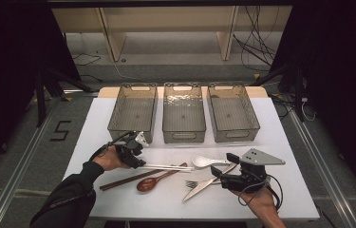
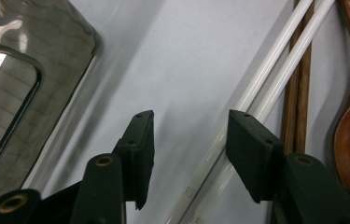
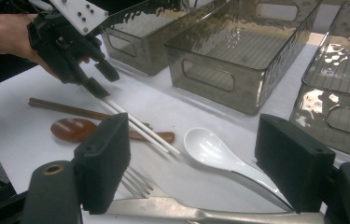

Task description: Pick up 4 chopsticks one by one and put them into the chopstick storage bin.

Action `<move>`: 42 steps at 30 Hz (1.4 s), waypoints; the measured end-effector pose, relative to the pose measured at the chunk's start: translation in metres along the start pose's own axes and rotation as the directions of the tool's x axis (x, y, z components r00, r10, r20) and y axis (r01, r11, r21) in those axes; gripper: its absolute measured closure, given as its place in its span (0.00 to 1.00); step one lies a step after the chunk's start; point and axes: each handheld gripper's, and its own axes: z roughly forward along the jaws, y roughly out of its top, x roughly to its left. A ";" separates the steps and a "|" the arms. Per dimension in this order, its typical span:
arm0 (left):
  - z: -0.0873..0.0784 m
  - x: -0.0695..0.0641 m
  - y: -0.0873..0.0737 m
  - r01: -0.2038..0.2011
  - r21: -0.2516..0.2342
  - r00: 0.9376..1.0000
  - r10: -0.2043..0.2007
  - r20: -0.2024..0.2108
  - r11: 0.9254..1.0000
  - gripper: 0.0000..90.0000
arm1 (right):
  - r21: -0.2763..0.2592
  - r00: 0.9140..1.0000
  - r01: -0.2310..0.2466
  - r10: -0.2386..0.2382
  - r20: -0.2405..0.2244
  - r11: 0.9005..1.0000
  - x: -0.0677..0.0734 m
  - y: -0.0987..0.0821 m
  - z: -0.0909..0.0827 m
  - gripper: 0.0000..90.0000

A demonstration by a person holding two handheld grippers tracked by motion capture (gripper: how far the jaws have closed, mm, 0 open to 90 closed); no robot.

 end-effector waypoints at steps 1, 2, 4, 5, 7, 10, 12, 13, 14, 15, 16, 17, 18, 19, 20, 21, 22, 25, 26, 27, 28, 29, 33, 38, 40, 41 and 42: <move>0.000 0.000 0.001 -0.005 0.000 1.000 0.005 0.001 1.000 0.58 | 0.000 1.000 0.000 0.000 0.000 1.000 0.000 0.000 0.000 0.31; 0.001 0.000 0.001 -0.008 0.001 1.000 0.008 0.005 1.000 0.58 | 0.000 1.000 0.001 -0.001 0.000 1.000 0.000 0.000 0.000 0.31; 0.001 0.000 0.002 -0.012 0.005 1.000 0.011 0.014 1.000 0.58 | 0.000 1.000 0.001 -0.001 0.000 1.000 0.000 0.000 0.000 0.31; 0.002 0.000 0.003 -0.019 0.010 1.000 0.019 0.018 1.000 0.58 | 0.000 1.000 0.001 -0.001 0.000 1.000 0.000 0.000 0.000 0.31; 0.004 -0.002 0.004 -0.030 0.015 0.999 0.029 0.025 0.999 0.58 | 0.001 1.000 0.001 -0.001 0.000 1.000 0.000 0.000 0.000 0.31; 0.008 -0.004 0.006 -0.046 0.032 0.998 0.045 0.032 0.998 0.59 | 0.002 1.000 0.002 -0.002 0.001 1.000 0.000 0.000 0.000 0.31; 0.009 -0.004 0.006 -0.053 0.037 0.998 0.051 0.037 0.998 0.60 | 0.003 1.000 0.001 -0.001 0.002 1.000 0.000 0.000 0.000 0.31; 0.009 -0.004 0.007 -0.054 0.035 0.998 0.053 0.038 0.998 0.62 | 0.003 1.000 0.001 -0.001 0.002 1.000 0.000 0.000 0.000 0.31; 0.009 -0.004 0.007 -0.060 0.034 0.998 0.058 0.037 0.998 0.62 | 0.004 1.000 0.001 -0.001 0.002 1.000 0.000 0.000 0.001 0.31; 0.009 -0.003 0.007 -0.069 0.038 0.997 0.067 0.042 0.997 0.62 | 0.004 1.000 0.001 -0.001 0.002 1.000 0.000 0.000 0.001 0.31; 0.009 -0.004 0.008 -0.076 0.041 0.996 0.074 0.044 0.996 0.63 | 0.005 1.000 0.000 0.000 0.003 1.000 -0.001 0.000 0.001 0.31; 0.009 -0.004 0.009 -0.081 0.042 0.996 0.079 0.043 0.996 0.64 | 0.006 1.000 0.000 0.000 0.003 1.000 -0.001 0.000 0.001 0.31; 0.009 -0.005 0.009 -0.092 0.049 0.995 0.090 0.044 0.995 0.66 | 0.008 1.000 0.002 -0.002 0.004 1.000 0.000 0.000 0.001 0.31; 0.009 -0.005 0.010 -0.099 0.053 0.994 0.097 0.044 0.994 0.66 | 0.008 1.000 0.002 -0.002 0.004 1.000 0.000 0.000 0.001 0.31; 0.009 -0.006 0.010 -0.108 0.055 0.993 0.105 0.045 0.993 0.66 | 0.010 1.000 0.004 -0.004 0.004 1.000 0.000 0.000 0.001 0.31; 0.009 -0.006 0.011 -0.113 0.058 0.993 0.110 0.047 0.992 0.68 | 0.012 1.000 0.003 -0.003 0.006 1.000 0.000 0.000 0.001 0.31; 0.009 -0.006 0.011 -0.112 0.058 0.993 0.109 0.051 0.992 0.69 | 0.013 1.000 0.004 -0.004 0.006 1.000 0.000 0.000 0.002 0.31; 0.009 -0.005 0.010 -0.093 0.053 0.994 0.090 0.069 0.994 0.73 | 0.015 1.000 0.005 -0.005 0.009 1.000 -0.001 0.000 0.002 0.31; 0.009 -0.006 0.010 -0.097 0.057 0.993 0.093 0.070 0.994 0.75 | 0.021 1.000 0.001 -0.001 0.010 1.000 -0.001 0.000 0.002 0.31; 0.009 -0.006 0.011 -0.105 0.059 0.993 0.101 0.068 0.993 0.75 | 0.021 1.000 0.001 -0.001 0.010 1.000 -0.001 0.000 0.002 0.31; 0.009 -0.007 0.011 -0.107 0.059 0.992 0.103 0.072 0.992 0.78 | 0.022 1.000 0.001 -0.001 0.008 1.000 -0.001 0.000 0.002 0.31; 0.009 -0.007 0.011 -0.118 0.066 0.991 0.113 0.070 0.991 0.78 | 0.022 1.000 0.001 -0.001 0.008 1.000 -0.001 0.000 0.002 0.31; 0.009 -0.009 0.011 -0.131 0.065 0.990 0.126 0.071 0.989 0.80 | 0.028 1.000 0.004 -0.004 0.008 1.000 -0.001 0.000 0.002 0.31; 0.008 -0.008 0.010 -0.149 0.062 0.987 0.144 0.077 0.987 0.82 | 0.034 1.000 0.003 -0.004 0.011 0.999 0.000 0.000 0.003 0.32; 0.008 -0.009 0.010 -0.151 0.061 0.986 0.147 0.077 0.987 0.82 | 0.035 1.000 0.003 -0.004 0.012 0.999 -0.001 0.000 0.003 0.32; 0.008 -0.008 0.010 -0.159 0.063 0.985 0.154 0.078 0.985 0.82 | 0.035 1.000 0.003 -0.004 0.013 0.999 -0.001 0.000 0.003 0.32; 0.008 -0.008 0.010 -0.164 0.064 0.984 0.159 0.079 0.984 0.83 | 0.035 1.000 0.003 -0.003 0.015 0.999 -0.001 0.000 0.003 0.32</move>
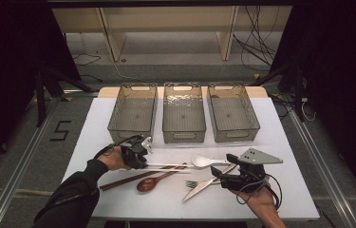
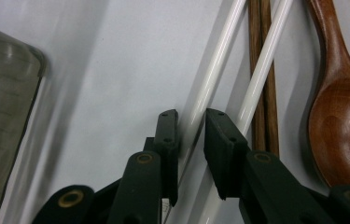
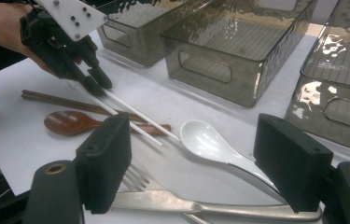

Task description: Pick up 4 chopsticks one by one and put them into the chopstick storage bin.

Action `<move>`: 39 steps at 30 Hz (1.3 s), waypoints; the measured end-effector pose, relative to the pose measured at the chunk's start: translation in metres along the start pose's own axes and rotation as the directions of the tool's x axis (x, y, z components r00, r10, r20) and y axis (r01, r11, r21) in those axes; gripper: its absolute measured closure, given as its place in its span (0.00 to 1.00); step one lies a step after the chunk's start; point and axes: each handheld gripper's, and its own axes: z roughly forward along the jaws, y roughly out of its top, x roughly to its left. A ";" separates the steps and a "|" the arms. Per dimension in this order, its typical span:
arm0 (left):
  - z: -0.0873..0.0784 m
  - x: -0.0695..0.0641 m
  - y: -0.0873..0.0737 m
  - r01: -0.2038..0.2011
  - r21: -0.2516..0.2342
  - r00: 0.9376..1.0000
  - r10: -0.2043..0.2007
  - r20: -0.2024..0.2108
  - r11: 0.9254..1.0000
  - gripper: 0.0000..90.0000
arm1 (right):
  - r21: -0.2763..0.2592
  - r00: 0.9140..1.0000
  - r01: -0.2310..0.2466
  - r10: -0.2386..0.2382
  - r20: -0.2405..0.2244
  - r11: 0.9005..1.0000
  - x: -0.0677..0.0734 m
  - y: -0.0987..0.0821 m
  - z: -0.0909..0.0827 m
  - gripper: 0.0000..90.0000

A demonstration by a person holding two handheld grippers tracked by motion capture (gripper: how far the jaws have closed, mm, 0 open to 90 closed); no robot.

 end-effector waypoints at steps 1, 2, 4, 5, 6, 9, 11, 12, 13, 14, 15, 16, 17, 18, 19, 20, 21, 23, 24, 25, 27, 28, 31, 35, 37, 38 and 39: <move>0.000 0.000 0.000 -0.004 0.002 1.000 0.004 0.000 1.000 0.84 | 0.002 1.000 0.000 0.000 0.002 1.000 0.000 0.000 0.000 0.32; 0.000 0.000 0.000 -0.003 0.003 1.000 0.003 0.000 1.000 0.84 | 0.002 1.000 0.000 0.000 0.002 1.000 0.000 0.000 0.000 0.32; 0.000 0.000 -0.001 0.005 0.002 1.000 -0.005 0.004 1.000 0.85 | 0.003 1.000 0.000 0.000 0.002 1.000 0.000 0.000 0.000 0.32; 0.000 0.000 -0.001 0.005 0.001 1.000 -0.005 0.005 1.000 0.85 | 0.003 1.000 0.000 0.000 0.002 1.000 0.000 0.000 0.000 0.32; 0.000 0.000 -0.001 0.002 0.001 1.000 -0.002 0.007 1.000 0.85 | 0.003 1.000 -0.001 0.001 0.003 1.000 0.000 0.000 0.000 0.32; 0.000 0.000 -0.001 0.004 0.001 1.000 -0.004 0.015 1.000 0.89 | 0.006 1.000 -0.001 0.001 0.003 1.000 0.000 0.000 0.000 0.32; 0.000 0.000 -0.001 0.005 -0.001 1.000 -0.005 0.018 1.000 0.89 | 0.007 1.000 0.000 0.000 0.003 1.000 0.000 0.000 0.000 0.32; 0.000 0.000 -0.002 0.005 -0.001 1.000 -0.005 0.018 1.000 0.89 | 0.007 1.000 0.000 0.000 0.003 1.000 0.000 0.000 0.000 0.32; 0.000 0.000 -0.002 0.009 -0.001 1.000 -0.009 0.020 1.000 0.89 | 0.009 1.000 0.000 0.000 0.003 1.000 0.000 0.000 0.001 0.32; 0.000 0.001 -0.002 0.010 -0.001 1.000 -0.010 0.023 1.000 0.89 | 0.009 1.000 0.000 0.000 0.003 1.000 0.000 0.000 0.001 0.32; 0.000 0.001 -0.002 0.011 -0.001 1.000 -0.011 0.023 1.000 0.89 | 0.009 1.000 0.000 0.000 0.003 1.000 0.000 0.000 0.001 0.32; 0.000 0.001 -0.002 0.012 0.001 1.000 -0.012 0.022 1.000 0.90 | 0.009 1.000 0.002 -0.002 0.003 1.000 -0.001 0.000 0.001 0.32; 0.000 0.001 -0.001 0.013 0.004 1.000 -0.013 0.021 1.000 0.90 | 0.011 1.000 -0.001 0.001 0.003 1.000 -0.001 0.000 0.001 0.32; 0.000 0.001 -0.001 0.016 0.006 1.000 -0.016 0.022 1.000 0.90 | 0.009 1.000 0.002 -0.002 0.003 1.000 -0.001 0.000 0.001 0.32; 0.000 0.001 -0.001 0.020 0.008 1.000 -0.021 0.023 1.000 0.90 | 0.009 1.000 0.002 -0.002 0.003 1.000 -0.001 0.000 0.001 0.32; 0.000 0.001 -0.001 0.024 0.009 0.999 -0.024 0.023 1.000 0.91 | 0.012 1.000 0.000 0.000 0.003 1.000 -0.001 0.000 0.001 0.32; 0.000 0.001 0.000 0.036 0.007 0.999 -0.036 0.024 0.999 0.91 | 0.013 1.000 0.000 0.000 0.004 1.000 0.000 0.000 0.001 0.32; 0.000 0.001 0.000 0.040 0.013 0.999 -0.040 0.024 0.999 0.90 | 0.013 1.000 -0.002 0.002 0.004 1.000 0.000 0.000 0.001 0.32; 0.000 0.002 0.000 0.043 0.018 0.999 -0.043 0.026 0.999 0.90 | 0.013 1.000 0.000 0.000 0.005 1.000 -0.001 0.000 0.002 0.32; 0.000 0.001 0.000 0.044 0.021 0.999 -0.045 0.024 0.999 0.90 | 0.015 1.000 -0.002 0.002 0.006 1.000 0.000 0.000 0.002 0.32; 0.001 0.000 0.001 0.056 0.019 0.998 -0.056 0.019 0.998 0.90 | 0.014 1.000 -0.002 0.001 0.006 1.000 -0.001 0.000 0.002 0.32; 0.000 0.000 0.002 0.051 0.028 0.999 -0.052 0.017 0.998 0.90 | 0.016 1.000 -0.004 0.003 0.006 1.000 -0.001 0.000 0.002 0.32; 0.000 0.000 0.003 0.054 0.037 0.998 -0.054 0.016 0.998 0.92 | 0.016 1.000 -0.001 0.001 0.006 1.000 -0.001 0.000 0.002 0.32; 0.001 0.000 0.004 0.072 0.036 0.997 -0.073 0.016 0.997 0.93 | 0.020 1.000 0.001 -0.001 0.006 1.000 -0.001 0.000 0.002 0.32; 0.000 0.000 0.004 0.069 0.046 0.997 -0.070 0.014 0.997 0.93 | 0.020 1.000 0.001 -0.001 0.006 1.000 -0.001 0.000 0.002 0.32; 0.000 0.000 0.005 0.068 0.049 0.998 -0.068 0.012 0.997 0.93 | 0.020 1.000 0.001 -0.001 0.006 1.000 -0.001 0.000 0.002 0.32; 0.000 -0.001 0.005 0.067 0.051 0.998 -0.067 0.009 0.996 0.93 | 0.020 1.000 0.000 0.000 0.006 1.000 -0.001 0.000 0.002 0.32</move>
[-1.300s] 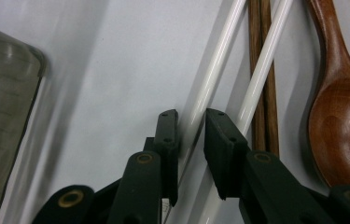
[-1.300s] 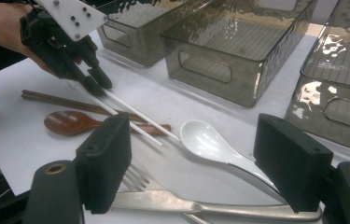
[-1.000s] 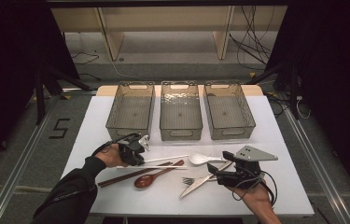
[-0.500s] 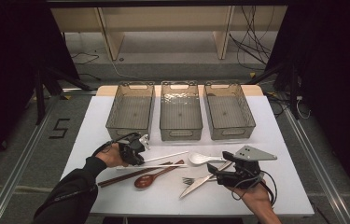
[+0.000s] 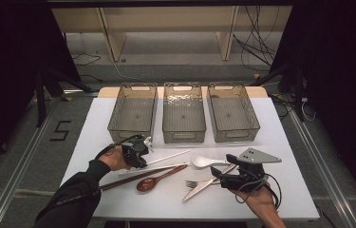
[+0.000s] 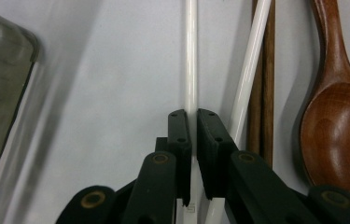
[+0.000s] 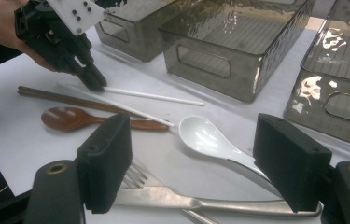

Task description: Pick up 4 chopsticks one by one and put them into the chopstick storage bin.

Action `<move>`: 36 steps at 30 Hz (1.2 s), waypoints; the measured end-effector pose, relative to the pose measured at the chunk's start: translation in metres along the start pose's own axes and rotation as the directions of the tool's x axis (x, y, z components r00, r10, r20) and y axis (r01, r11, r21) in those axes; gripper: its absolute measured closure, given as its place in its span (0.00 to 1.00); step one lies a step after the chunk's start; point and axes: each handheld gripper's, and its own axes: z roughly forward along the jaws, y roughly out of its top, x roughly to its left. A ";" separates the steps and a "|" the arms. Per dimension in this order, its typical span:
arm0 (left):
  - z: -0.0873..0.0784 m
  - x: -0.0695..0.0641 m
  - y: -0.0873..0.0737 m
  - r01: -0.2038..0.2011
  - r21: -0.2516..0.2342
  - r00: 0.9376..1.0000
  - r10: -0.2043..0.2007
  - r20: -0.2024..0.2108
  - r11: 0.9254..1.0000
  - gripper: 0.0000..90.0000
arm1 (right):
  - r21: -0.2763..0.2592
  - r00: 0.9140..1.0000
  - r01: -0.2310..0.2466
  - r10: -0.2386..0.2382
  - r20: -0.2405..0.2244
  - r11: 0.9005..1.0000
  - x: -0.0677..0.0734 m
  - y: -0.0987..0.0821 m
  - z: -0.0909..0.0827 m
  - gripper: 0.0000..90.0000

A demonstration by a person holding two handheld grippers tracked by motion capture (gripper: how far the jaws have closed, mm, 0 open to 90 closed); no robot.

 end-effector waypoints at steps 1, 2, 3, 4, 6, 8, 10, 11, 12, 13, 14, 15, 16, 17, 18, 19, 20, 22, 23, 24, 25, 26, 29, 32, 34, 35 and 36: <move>0.000 0.000 0.000 -0.001 0.001 1.000 0.001 -0.002 1.000 0.93 | 0.001 1.000 0.001 -0.001 0.001 1.000 0.000 0.000 0.000 0.32; 0.000 0.000 0.000 -0.003 0.000 1.000 0.003 -0.002 1.000 0.93 | 0.000 1.000 0.000 0.000 0.001 1.000 0.000 0.000 0.000 0.32; 0.000 -0.001 0.000 -0.004 -0.001 1.000 0.004 -0.003 1.000 0.93 | 0.000 1.000 0.000 0.000 0.001 1.000 0.000 0.000 0.000 0.32; 0.000 -0.001 0.000 -0.005 0.001 1.000 0.005 -0.003 1.000 0.93 | 0.001 1.000 -0.001 0.001 -0.001 1.000 0.000 0.000 0.000 0.32; 0.000 -0.001 0.001 -0.011 0.006 1.000 0.011 -0.003 1.000 0.93 | 0.001 1.000 -0.001 0.001 0.000 1.000 0.000 0.000 0.000 0.32; -0.001 -0.002 0.001 -0.013 0.011 1.000 0.014 -0.009 1.000 0.93 | 0.001 1.000 -0.002 0.002 -0.001 1.000 0.000 0.000 0.000 0.32; -0.002 -0.002 0.001 -0.017 0.014 1.000 0.018 -0.019 1.000 0.93 | 0.002 1.000 -0.002 0.002 0.000 1.000 0.000 0.000 0.000 0.32; -0.003 -0.002 0.001 -0.028 0.023 0.999 0.029 -0.019 0.999 0.93 | 0.002 1.000 -0.003 0.003 0.000 1.000 0.000 0.000 0.000 0.32; -0.003 -0.002 0.002 -0.022 0.016 0.999 0.023 -0.028 1.000 0.93 | 0.002 1.000 -0.003 0.003 0.000 1.000 0.000 0.000 0.000 0.32; -0.004 -0.002 0.002 -0.023 0.017 0.999 0.023 -0.029 1.000 0.93 | 0.001 1.000 -0.003 0.003 0.000 1.000 0.000 0.000 0.000 0.32; -0.006 -0.002 0.002 -0.026 0.018 0.999 0.026 -0.029 1.000 0.93 | 0.001 1.000 -0.003 0.003 0.000 1.000 0.000 0.000 0.000 0.32; -0.007 -0.002 0.002 -0.024 0.013 0.999 0.024 -0.030 1.000 0.93 | 0.001 1.000 -0.004 0.004 0.000 1.000 0.000 0.000 0.000 0.32; -0.007 -0.003 0.002 -0.017 0.007 0.999 0.017 -0.029 1.000 0.93 | 0.001 1.000 -0.003 0.003 0.000 1.000 0.000 0.000 0.000 0.32; -0.008 -0.003 0.002 -0.022 0.007 0.999 0.022 -0.030 1.000 0.93 | 0.001 1.000 -0.003 0.003 0.000 1.000 0.000 0.000 0.000 0.32; -0.009 -0.004 0.002 -0.028 0.011 0.999 0.028 -0.029 1.000 0.93 | 0.001 1.000 -0.004 0.004 0.000 1.000 0.000 0.000 0.000 0.32; -0.010 -0.004 0.002 -0.029 0.011 0.999 0.029 -0.026 1.000 0.93 | 0.001 1.000 -0.004 0.004 0.000 1.000 0.000 0.000 0.000 0.32; -0.011 -0.004 0.002 -0.028 0.009 0.999 0.028 -0.027 1.000 0.93 | 0.001 1.000 -0.004 0.004 -0.001 1.000 0.000 0.000 0.000 0.32; -0.013 -0.004 0.002 -0.018 0.001 0.999 0.018 -0.028 1.000 0.93 | 0.000 1.000 -0.004 0.004 -0.001 1.000 0.000 0.000 0.000 0.32; -0.014 -0.004 0.001 -0.018 0.001 0.999 0.018 -0.028 1.000 0.93 | 0.000 1.000 -0.005 0.005 0.000 1.000 0.000 0.000 0.000 0.32; -0.015 -0.004 0.001 -0.024 0.006 0.999 0.024 -0.028 1.000 0.93 | 0.000 1.000 -0.005 0.005 0.000 1.000 0.000 0.000 0.000 0.32; -0.016 -0.004 0.001 -0.017 -0.004 0.999 0.017 -0.033 1.000 0.93 | 0.000 1.000 -0.005 0.005 0.000 1.000 0.000 0.000 0.000 0.32; -0.018 -0.005 0.000 -0.015 -0.008 0.999 0.014 -0.029 1.000 0.93 | 0.000 1.000 -0.006 0.006 -0.001 1.000 -0.001 0.001 0.000 0.32; -0.023 -0.005 -0.001 -0.014 -0.027 1.000 0.013 -0.027 1.000 0.93 | 0.000 1.000 -0.006 0.006 -0.001 1.000 -0.001 0.001 0.000 0.32; -0.029 -0.007 -0.002 -0.003 -0.051 1.000 0.002 -0.027 0.999 0.93 | 0.000 1.000 -0.006 0.006 -0.001 1.000 -0.001 0.001 0.000 0.32; -0.034 -0.008 -0.002 0.001 -0.079 1.000 -0.003 -0.025 0.997 0.93 | -0.002 1.000 -0.005 0.005 0.000 1.000 -0.001 0.001 -0.001 0.32; -0.037 -0.008 -0.002 -0.003 -0.089 1.000 0.002 -0.018 0.996 0.93 | -0.002 1.000 -0.005 0.005 0.000 1.000 -0.001 0.001 -0.001 0.32; -0.039 -0.009 -0.002 0.008 -0.113 1.000 -0.010 -0.014 0.994 0.93 | -0.003 1.000 -0.006 0.006 0.000 1.000 -0.001 0.001 0.000 0.32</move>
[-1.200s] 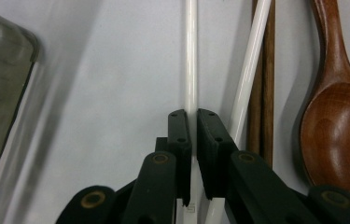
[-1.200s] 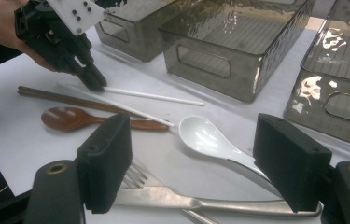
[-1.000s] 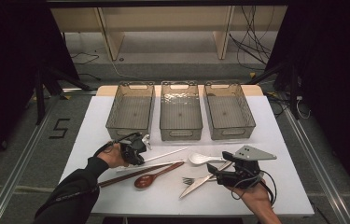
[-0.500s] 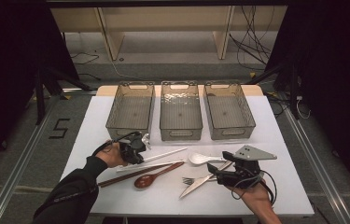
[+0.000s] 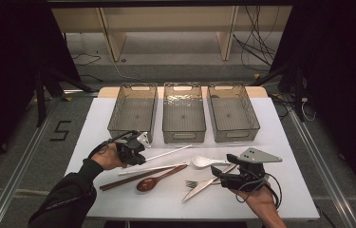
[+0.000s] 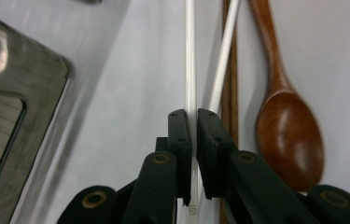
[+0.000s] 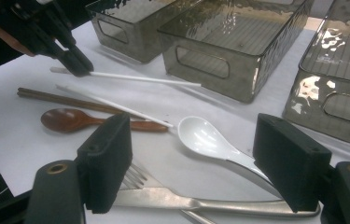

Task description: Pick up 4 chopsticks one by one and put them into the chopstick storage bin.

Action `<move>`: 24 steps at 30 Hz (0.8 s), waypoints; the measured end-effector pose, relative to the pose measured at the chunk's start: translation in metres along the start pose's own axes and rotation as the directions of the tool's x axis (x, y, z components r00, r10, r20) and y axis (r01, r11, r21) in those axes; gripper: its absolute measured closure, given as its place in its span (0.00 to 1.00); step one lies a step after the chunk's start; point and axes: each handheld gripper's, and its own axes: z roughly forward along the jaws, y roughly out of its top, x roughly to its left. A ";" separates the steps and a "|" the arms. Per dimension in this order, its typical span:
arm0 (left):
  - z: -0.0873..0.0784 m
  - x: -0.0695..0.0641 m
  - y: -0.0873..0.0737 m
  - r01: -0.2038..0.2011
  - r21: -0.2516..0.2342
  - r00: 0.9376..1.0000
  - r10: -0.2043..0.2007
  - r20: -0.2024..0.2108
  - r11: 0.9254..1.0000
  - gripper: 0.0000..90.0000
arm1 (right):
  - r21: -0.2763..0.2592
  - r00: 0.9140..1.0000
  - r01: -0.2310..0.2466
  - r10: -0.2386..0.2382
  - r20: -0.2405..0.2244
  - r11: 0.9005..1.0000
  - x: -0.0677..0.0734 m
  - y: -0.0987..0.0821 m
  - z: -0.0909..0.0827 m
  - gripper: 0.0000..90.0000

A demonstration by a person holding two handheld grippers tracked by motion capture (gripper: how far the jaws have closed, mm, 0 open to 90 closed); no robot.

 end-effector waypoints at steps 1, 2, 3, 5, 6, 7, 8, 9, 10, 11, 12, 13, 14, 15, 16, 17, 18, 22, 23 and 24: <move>-0.004 0.000 0.001 -0.005 -0.012 1.000 0.005 0.003 1.000 0.93 | 0.000 1.000 0.000 0.000 0.000 1.000 0.000 0.000 0.000 0.32; -0.006 0.000 0.001 0.004 -0.029 1.000 -0.003 0.007 1.000 0.93 | 0.000 1.000 0.000 0.000 0.000 1.000 0.000 0.000 0.000 0.32; -0.009 -0.001 0.002 0.001 -0.040 1.000 0.000 0.008 0.999 0.93 | -0.001 1.000 0.001 -0.001 0.000 1.000 0.000 0.000 0.000 0.32; -0.015 -0.001 0.003 0.012 -0.068 1.000 -0.011 0.019 0.998 0.93 | 0.001 1.000 -0.001 0.001 -0.001 1.000 0.000 0.000 0.000 0.32; -0.017 -0.001 0.003 0.019 -0.082 1.000 -0.017 0.026 0.996 0.93 | 0.000 1.000 -0.001 0.001 0.000 1.000 0.000 0.000 0.000 0.32; -0.020 -0.001 0.003 0.023 -0.098 0.999 -0.021 0.025 0.995 0.93 | -0.001 1.000 0.000 0.000 0.000 1.000 0.000 0.000 0.000 0.32; -0.023 -0.001 0.004 0.030 -0.115 0.999 -0.027 0.027 0.993 0.93 | -0.001 1.000 0.000 0.000 0.000 1.000 0.000 0.000 0.000 0.32; -0.026 -0.001 0.005 0.026 -0.119 0.999 -0.023 0.025 0.992 0.93 | 0.000 1.000 -0.001 0.001 0.000 1.000 0.000 0.000 0.000 0.32; -0.028 -0.001 0.005 0.033 -0.135 0.999 -0.030 0.018 0.990 0.93 | -0.001 1.000 -0.002 0.002 0.000 1.000 0.000 0.000 0.000 0.32; -0.031 0.001 0.006 0.033 -0.142 0.999 -0.030 0.019 0.989 0.93 | -0.001 1.000 -0.003 0.003 0.000 1.000 0.000 0.000 0.000 0.32; -0.033 0.002 0.006 0.038 -0.156 0.999 -0.036 0.015 0.987 0.93 | 0.000 1.000 -0.003 0.003 0.000 1.000 0.000 0.000 0.000 0.32; -0.035 0.002 0.006 0.052 -0.173 0.999 -0.051 0.010 0.983 0.93 | 0.000 1.000 -0.003 0.003 0.001 1.000 0.000 0.000 0.000 0.32; -0.037 0.004 0.006 0.061 -0.188 0.998 -0.061 0.006 0.980 0.93 | 0.000 1.000 -0.003 0.003 0.000 1.000 0.000 0.000 0.000 0.32; -0.039 0.005 0.005 0.070 -0.204 0.997 -0.073 -0.003 0.976 0.93 | 0.000 1.000 -0.003 0.003 0.001 1.000 0.000 0.000 0.000 0.32; -0.040 0.007 0.005 0.084 -0.212 0.996 -0.087 -0.003 0.974 0.93 | 0.000 1.000 -0.003 0.003 0.001 1.000 0.000 0.000 0.000 0.32; -0.041 0.009 0.004 0.088 -0.219 0.996 -0.093 -0.016 0.972 0.93 | 0.000 1.000 -0.003 0.003 0.001 1.000 0.000 0.000 0.000 0.32; -0.042 0.011 0.004 0.099 -0.231 0.994 -0.107 -0.025 0.968 0.93 | 0.000 1.000 -0.003 0.003 0.001 1.000 0.000 0.000 0.000 0.32; -0.044 0.018 0.001 0.132 -0.248 0.989 -0.146 -0.039 0.960 0.93 | 0.001 1.000 -0.007 0.007 0.002 1.000 0.000 0.000 0.000 0.32; -0.045 0.020 0.001 0.143 -0.263 0.986 -0.160 -0.044 0.954 0.93 | -0.001 1.000 -0.007 0.007 0.002 1.000 0.000 0.000 0.000 0.32; -0.046 0.022 0.000 0.152 -0.271 0.984 -0.171 -0.049 0.950 0.93 | -0.001 1.000 -0.007 0.007 0.002 1.000 0.000 0.000 0.000 0.32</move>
